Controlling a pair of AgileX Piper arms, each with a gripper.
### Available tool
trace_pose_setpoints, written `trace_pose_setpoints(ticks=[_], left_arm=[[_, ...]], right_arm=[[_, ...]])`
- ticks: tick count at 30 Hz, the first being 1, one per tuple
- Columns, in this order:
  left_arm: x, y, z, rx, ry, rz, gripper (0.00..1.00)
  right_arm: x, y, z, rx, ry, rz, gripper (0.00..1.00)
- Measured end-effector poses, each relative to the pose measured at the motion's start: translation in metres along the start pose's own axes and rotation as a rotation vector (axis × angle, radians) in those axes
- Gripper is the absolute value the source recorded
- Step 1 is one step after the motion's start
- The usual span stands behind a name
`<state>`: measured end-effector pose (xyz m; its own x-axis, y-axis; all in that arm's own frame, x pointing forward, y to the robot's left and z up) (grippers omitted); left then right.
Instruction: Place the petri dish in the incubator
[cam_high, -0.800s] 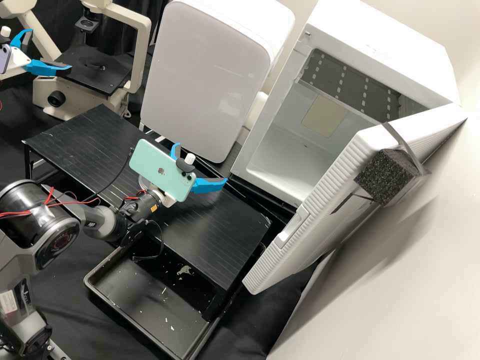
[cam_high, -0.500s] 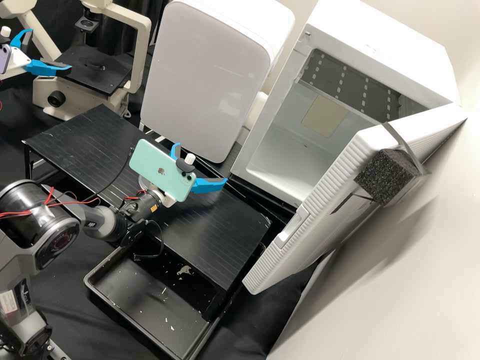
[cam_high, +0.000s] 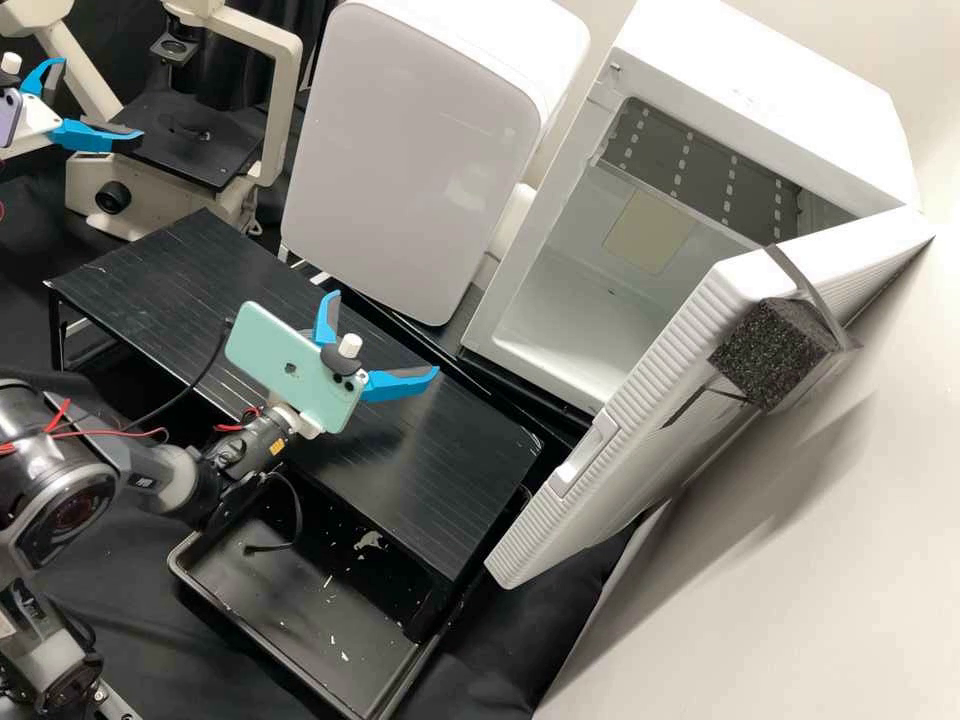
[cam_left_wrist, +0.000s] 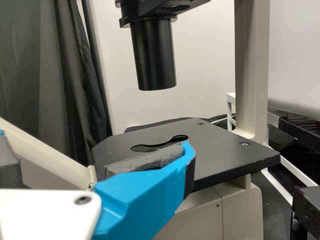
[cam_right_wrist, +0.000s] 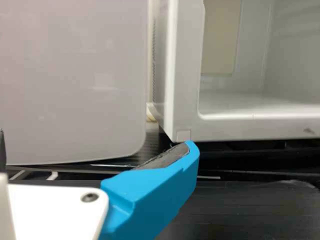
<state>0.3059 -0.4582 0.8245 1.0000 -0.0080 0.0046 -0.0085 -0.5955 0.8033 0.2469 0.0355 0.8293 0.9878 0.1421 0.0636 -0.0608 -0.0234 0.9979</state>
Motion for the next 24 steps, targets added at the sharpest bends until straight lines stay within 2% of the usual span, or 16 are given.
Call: trace_pose_setpoints(ticks=[4, 9, 18, 24], left_arm=[[0.000, 0.000, 0.000, 0.000, 0.000, 0.000, 1.00], [0.000, 0.000, 0.000, 0.000, 0.000, 0.000, 1.00], [0.000, 0.000, 0.000, 0.000, 0.000, 0.000, 1.00], [0.000, 0.000, 0.000, 0.000, 0.000, 0.000, 1.00]], right_arm=[[-0.018, -0.006, -0.004, 0.002, 0.030, -0.016, 1.00], [-0.028, -0.018, -0.003, -0.003, 0.023, -0.073, 1.00], [-0.038, -0.023, 0.003, -0.001, -0.005, -0.101, 1.00], [-0.044, -0.027, 0.000, -0.008, 0.003, -0.123, 1.00]])
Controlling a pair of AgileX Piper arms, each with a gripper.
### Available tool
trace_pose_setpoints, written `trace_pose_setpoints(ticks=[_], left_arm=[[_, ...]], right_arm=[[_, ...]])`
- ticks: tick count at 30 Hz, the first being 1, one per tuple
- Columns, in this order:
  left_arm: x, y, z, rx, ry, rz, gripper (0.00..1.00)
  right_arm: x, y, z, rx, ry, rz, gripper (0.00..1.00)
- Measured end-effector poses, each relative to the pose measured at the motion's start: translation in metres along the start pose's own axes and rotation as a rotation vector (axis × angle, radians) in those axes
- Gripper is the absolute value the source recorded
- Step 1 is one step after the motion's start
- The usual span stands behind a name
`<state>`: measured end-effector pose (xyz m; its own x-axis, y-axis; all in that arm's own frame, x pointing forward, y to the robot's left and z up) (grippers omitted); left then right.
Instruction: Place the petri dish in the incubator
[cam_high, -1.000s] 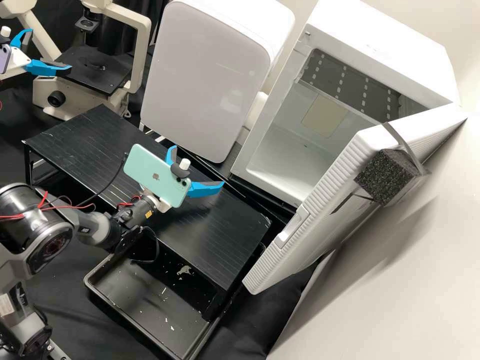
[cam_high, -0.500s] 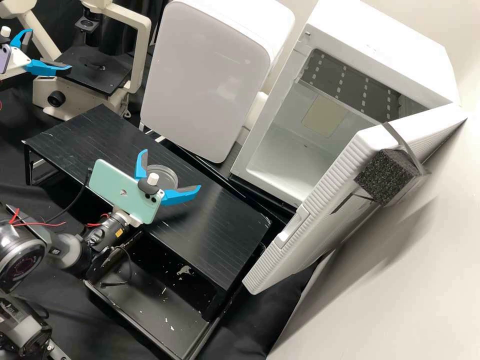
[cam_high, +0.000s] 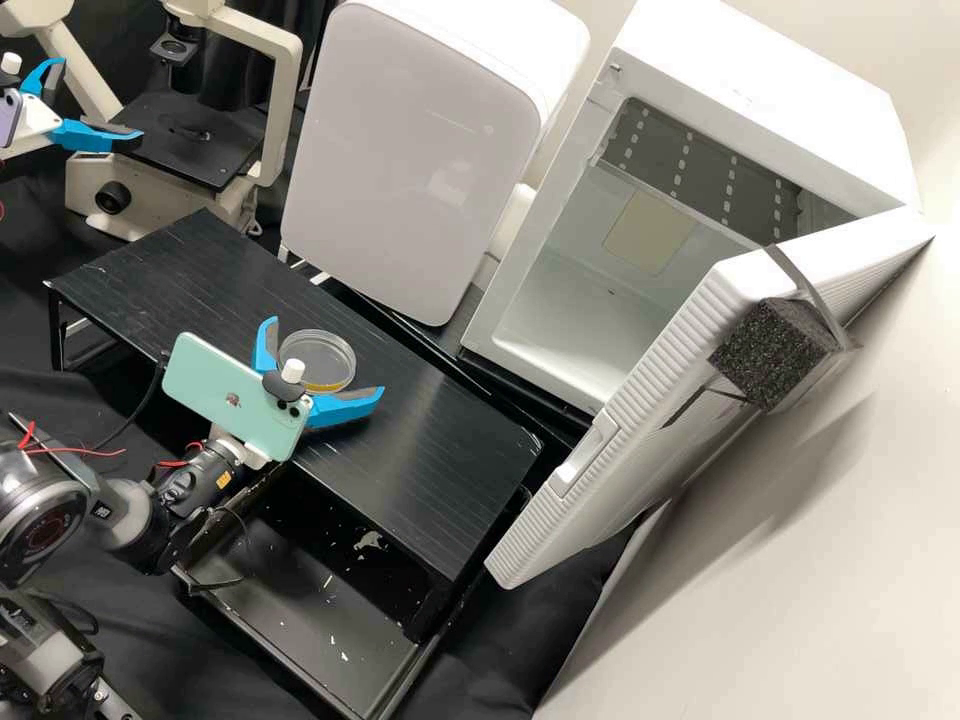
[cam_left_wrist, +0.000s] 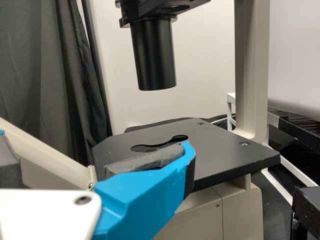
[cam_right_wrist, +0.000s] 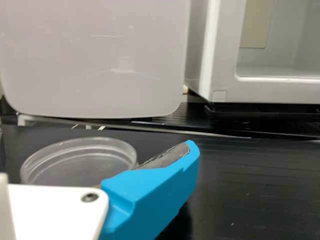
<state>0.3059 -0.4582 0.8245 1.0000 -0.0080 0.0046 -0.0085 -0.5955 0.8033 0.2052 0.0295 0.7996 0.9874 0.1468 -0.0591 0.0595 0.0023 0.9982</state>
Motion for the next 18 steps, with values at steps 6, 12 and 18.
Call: trace_pose_setpoints(ticks=[6, 12, 18], left_arm=[[0.000, 0.000, 0.000, 0.000, 0.000, 0.000, 1.00], [0.000, 0.000, 0.000, 0.000, 0.000, 0.000, 1.00], [0.000, 0.000, 0.000, 0.000, 0.000, 0.000, 1.00]], right_arm=[[-0.001, 0.001, -0.003, -0.020, 0.017, 0.004, 1.00], [-0.007, -0.008, -0.008, -0.045, 0.037, -0.035, 1.00], [-0.006, -0.015, -0.008, -0.060, 0.036, -0.065, 1.00]])
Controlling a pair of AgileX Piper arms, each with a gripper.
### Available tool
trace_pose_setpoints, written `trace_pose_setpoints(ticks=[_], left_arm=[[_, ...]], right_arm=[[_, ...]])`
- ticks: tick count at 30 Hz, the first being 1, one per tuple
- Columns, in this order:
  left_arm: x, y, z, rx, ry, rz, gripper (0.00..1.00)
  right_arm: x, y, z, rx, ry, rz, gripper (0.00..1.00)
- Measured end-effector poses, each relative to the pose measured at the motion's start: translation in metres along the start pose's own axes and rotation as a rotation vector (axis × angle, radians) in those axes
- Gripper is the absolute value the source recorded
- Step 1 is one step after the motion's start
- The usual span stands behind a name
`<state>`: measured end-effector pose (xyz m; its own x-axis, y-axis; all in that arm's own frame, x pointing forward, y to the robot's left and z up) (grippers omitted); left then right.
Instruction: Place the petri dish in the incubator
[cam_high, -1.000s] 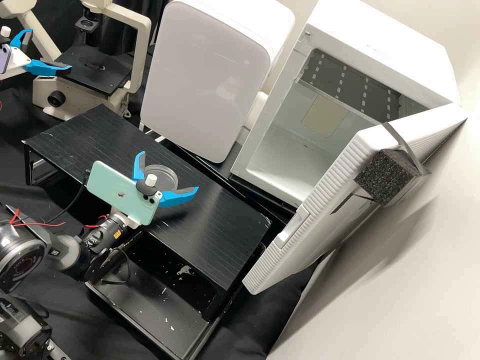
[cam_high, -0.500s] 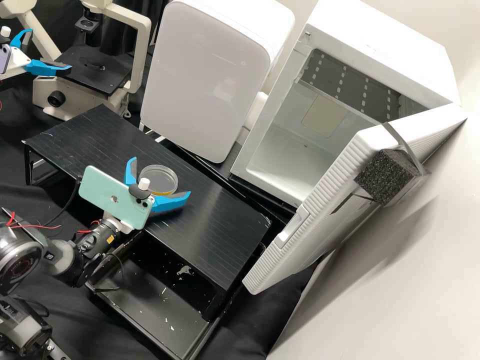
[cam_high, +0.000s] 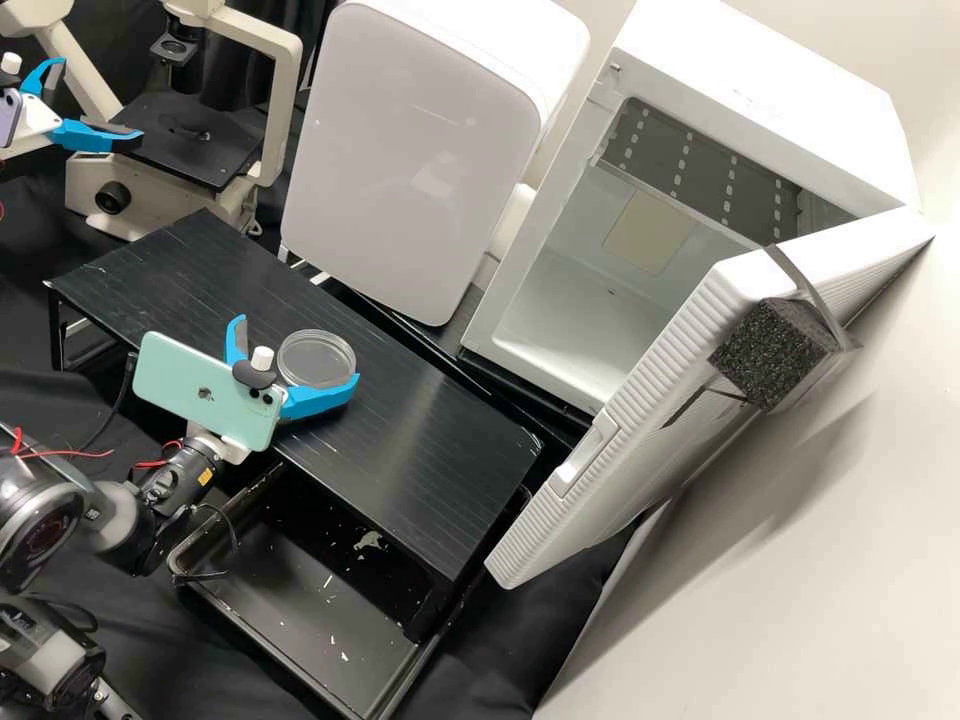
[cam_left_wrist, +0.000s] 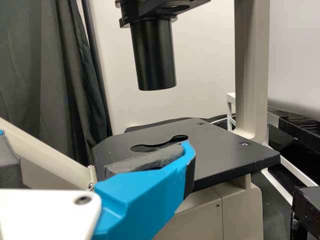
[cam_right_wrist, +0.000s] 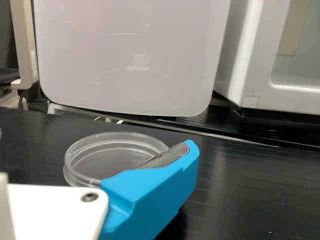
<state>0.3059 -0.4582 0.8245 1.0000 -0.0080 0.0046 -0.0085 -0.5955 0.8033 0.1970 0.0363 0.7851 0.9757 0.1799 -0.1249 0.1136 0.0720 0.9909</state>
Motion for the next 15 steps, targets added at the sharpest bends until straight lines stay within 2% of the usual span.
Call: trace_pose_setpoints(ticks=[5, 15], left_arm=[[0.000, 0.000, 0.000, 0.000, 0.000, 0.000, 1.00], [0.000, 0.000, 0.000, 0.000, 0.000, 0.000, 1.00]], right_arm=[[0.003, -0.004, 0.008, 0.002, -0.043, -0.015, 1.00], [0.019, 0.002, 0.025, 0.006, -0.095, 0.015, 1.00]])
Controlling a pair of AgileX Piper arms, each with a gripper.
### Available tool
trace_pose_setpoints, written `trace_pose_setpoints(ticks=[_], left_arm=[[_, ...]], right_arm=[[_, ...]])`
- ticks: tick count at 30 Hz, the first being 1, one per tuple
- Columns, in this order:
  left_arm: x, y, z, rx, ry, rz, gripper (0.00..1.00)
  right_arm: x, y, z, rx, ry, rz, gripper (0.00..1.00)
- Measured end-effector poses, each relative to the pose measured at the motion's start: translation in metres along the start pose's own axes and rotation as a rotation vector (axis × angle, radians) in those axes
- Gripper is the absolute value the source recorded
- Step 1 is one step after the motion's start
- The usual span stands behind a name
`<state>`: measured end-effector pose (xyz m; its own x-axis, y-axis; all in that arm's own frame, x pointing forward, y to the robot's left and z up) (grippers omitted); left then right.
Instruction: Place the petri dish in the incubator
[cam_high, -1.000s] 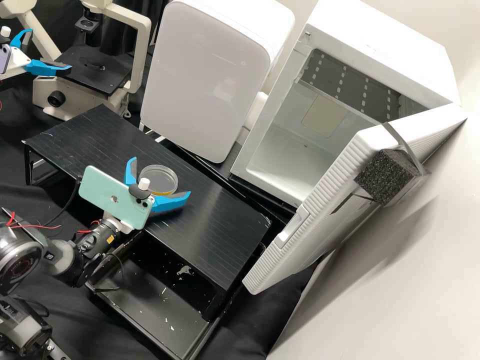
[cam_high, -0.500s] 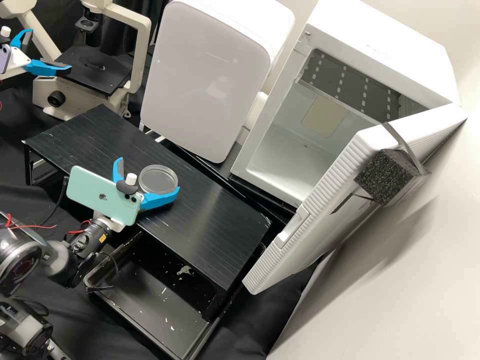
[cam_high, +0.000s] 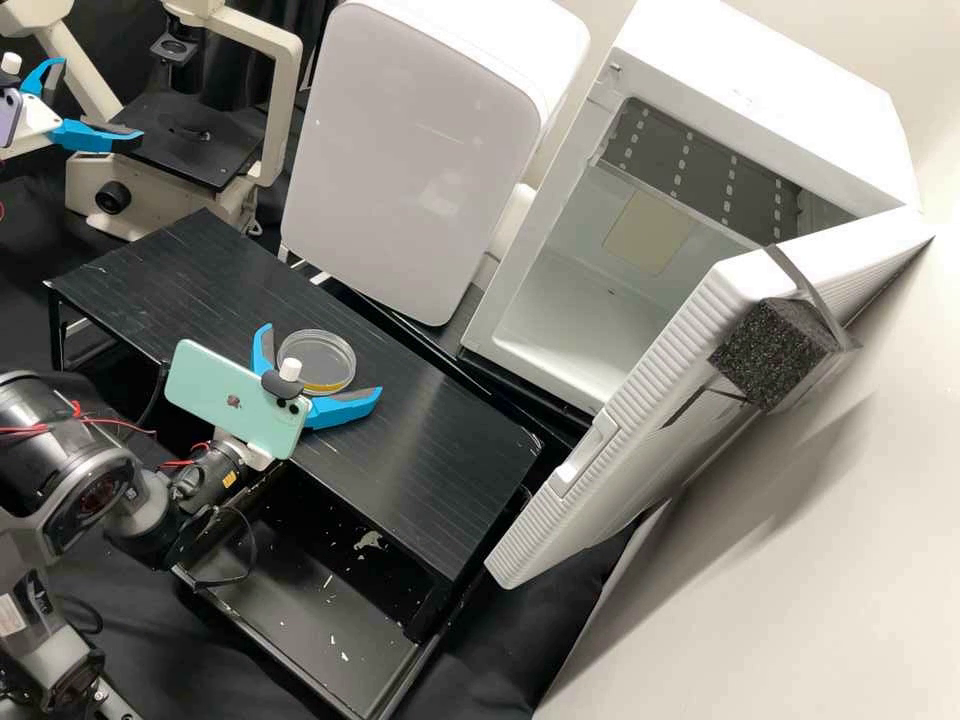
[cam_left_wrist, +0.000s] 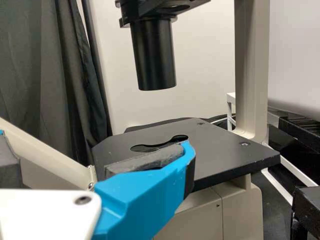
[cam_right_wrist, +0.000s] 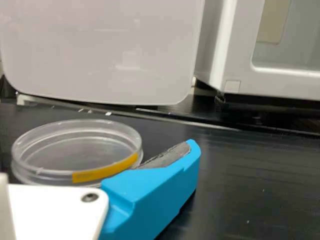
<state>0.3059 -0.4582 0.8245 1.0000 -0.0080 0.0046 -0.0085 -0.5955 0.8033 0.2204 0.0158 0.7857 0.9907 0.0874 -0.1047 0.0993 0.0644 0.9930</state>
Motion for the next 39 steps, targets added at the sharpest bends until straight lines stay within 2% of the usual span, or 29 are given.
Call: trace_pose_setpoints(ticks=[3, 5, 6, 39], left_arm=[[0.0000, 0.0000, 0.0000, 0.000, 0.000, 0.000, 1.00], [0.0000, 0.0000, 0.0000, 0.000, 0.000, 0.000, 1.00], [0.0000, 0.0000, 0.0000, 0.000, 0.000, 0.000, 1.00], [0.0000, 0.0000, 0.0000, 0.000, 0.000, 0.000, 1.00]], right_arm=[[0.0027, 0.0018, 0.0012, -0.004, 0.001, 0.004, 1.00], [0.0041, 0.0021, 0.0011, 0.009, 0.005, 0.006, 1.00], [0.0048, 0.0022, 0.0011, 0.010, 0.005, 0.006, 0.00], [0.0080, 0.0030, 0.0012, 0.022, 0.031, -0.011, 0.00]])
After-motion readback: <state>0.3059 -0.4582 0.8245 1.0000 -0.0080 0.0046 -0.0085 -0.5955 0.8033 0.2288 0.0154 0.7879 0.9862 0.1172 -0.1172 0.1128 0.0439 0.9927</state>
